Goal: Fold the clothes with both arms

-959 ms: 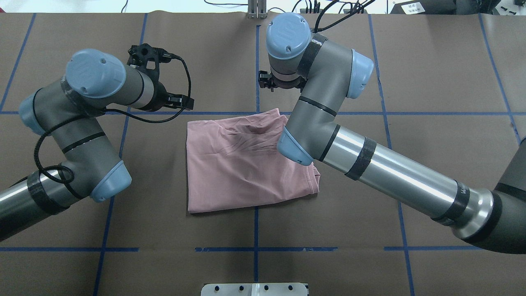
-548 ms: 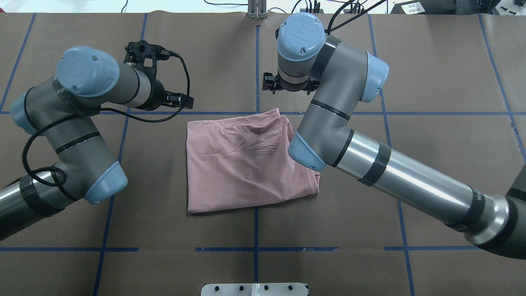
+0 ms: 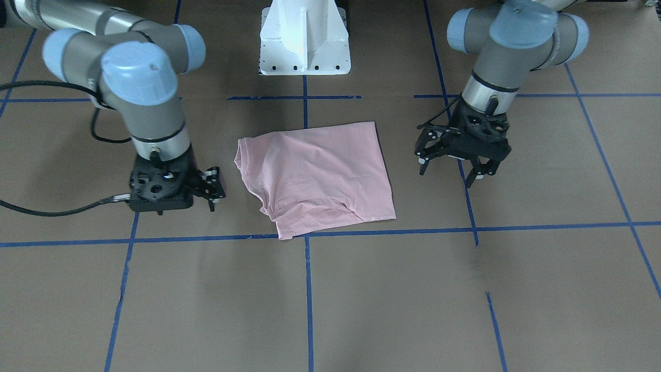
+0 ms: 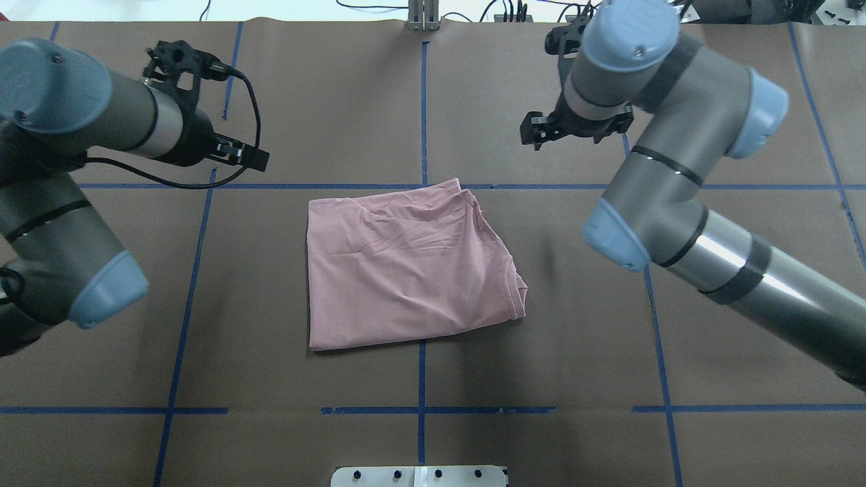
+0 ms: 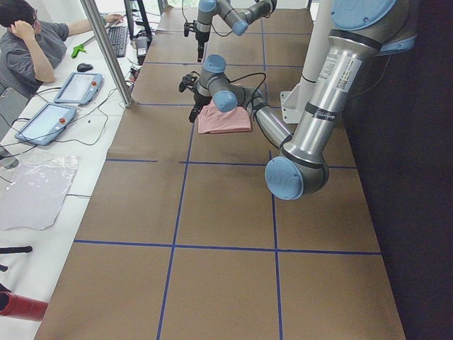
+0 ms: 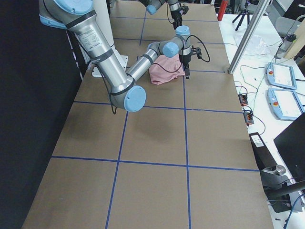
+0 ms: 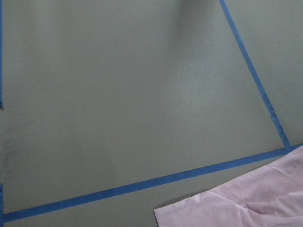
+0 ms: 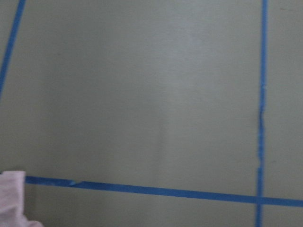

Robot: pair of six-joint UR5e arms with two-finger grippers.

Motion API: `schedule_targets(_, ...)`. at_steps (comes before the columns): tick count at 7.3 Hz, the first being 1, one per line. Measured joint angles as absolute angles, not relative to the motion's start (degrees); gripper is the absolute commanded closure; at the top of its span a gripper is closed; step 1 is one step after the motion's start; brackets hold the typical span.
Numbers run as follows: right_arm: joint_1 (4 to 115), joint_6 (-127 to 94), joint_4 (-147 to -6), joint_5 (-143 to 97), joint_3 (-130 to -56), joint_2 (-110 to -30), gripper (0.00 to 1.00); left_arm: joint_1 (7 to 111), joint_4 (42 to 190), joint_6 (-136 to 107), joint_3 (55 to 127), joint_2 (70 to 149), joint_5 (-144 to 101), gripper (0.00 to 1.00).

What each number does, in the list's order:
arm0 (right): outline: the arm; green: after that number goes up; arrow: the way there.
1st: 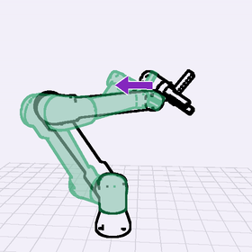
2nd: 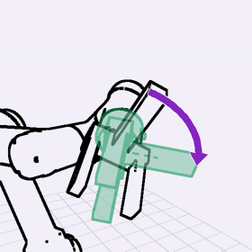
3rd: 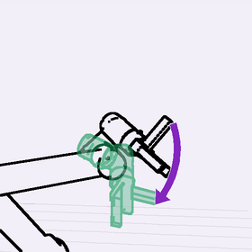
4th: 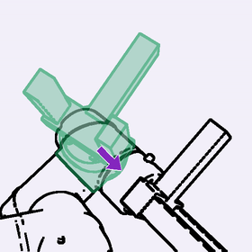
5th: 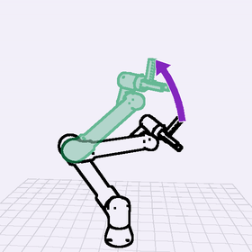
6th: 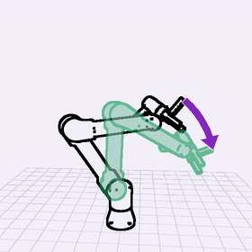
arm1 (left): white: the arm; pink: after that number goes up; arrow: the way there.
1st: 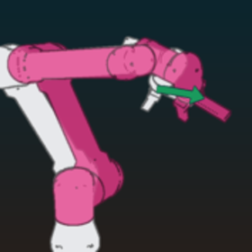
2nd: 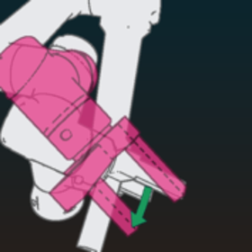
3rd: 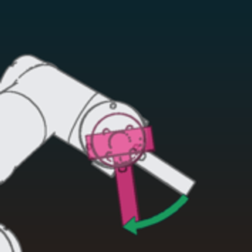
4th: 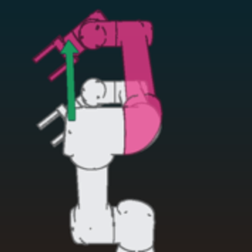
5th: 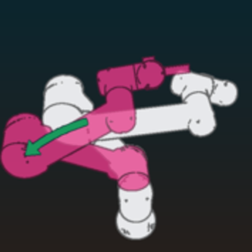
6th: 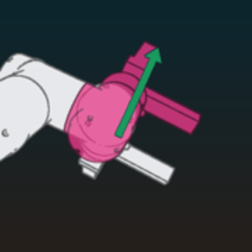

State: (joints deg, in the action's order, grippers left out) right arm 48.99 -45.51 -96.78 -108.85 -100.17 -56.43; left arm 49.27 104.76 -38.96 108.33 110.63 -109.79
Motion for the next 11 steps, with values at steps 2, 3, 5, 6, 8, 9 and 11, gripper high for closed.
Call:
schedule_targets(2, 62.11, -24.0, -103.32, -116.95, -108.65, -66.84, 0.0, 62.2, 101.51, -18.79, 111.24, 103.98, -116.78, 0.0)
schedule_targets(3, 69.93, -11.59, -104.29, -121.15, -109.57, -72.38, 0.0, 69.85, 99.7, -7.47, 111.22, 101.05, -119.3, 0.0)
schedule_targets(5, 82.64, 6.99, -104.43, -127.63, -108.2, -83.84, 0.0, 82.56, 92.32, 9.73, 110.72, 97.46, -121.76, 0.0)
schedule_targets(6, 86.39, 10.18, -104.21, -128.42, -107.32, -89.06, 0.0, 85.58, 90.47, 12.69, 109.24, 94.78, -121.75, 0.0)
schedule_targets(8, 89.55, 11.48, -104.08, -128.71, -103.3, -94.48, 0.0, 90.51, 91.66, 14.37, 98.62, 90.8, -125.13, 0.0)
schedule_targets(9, 90.05, 11.55, -103.78, -129.11, -100.16, -95.36, 0.0, 92.59, 94.75, 14.48, 93.07, 87.98, -132.05, 0.0)
schedule_targets(11, 90.47, 11.45, -103.2, -129.79, -97.71, -95.89, 0.0, 93.81, 99.53, 14.16, 89.63, 83.07, -139.6, 0.0)
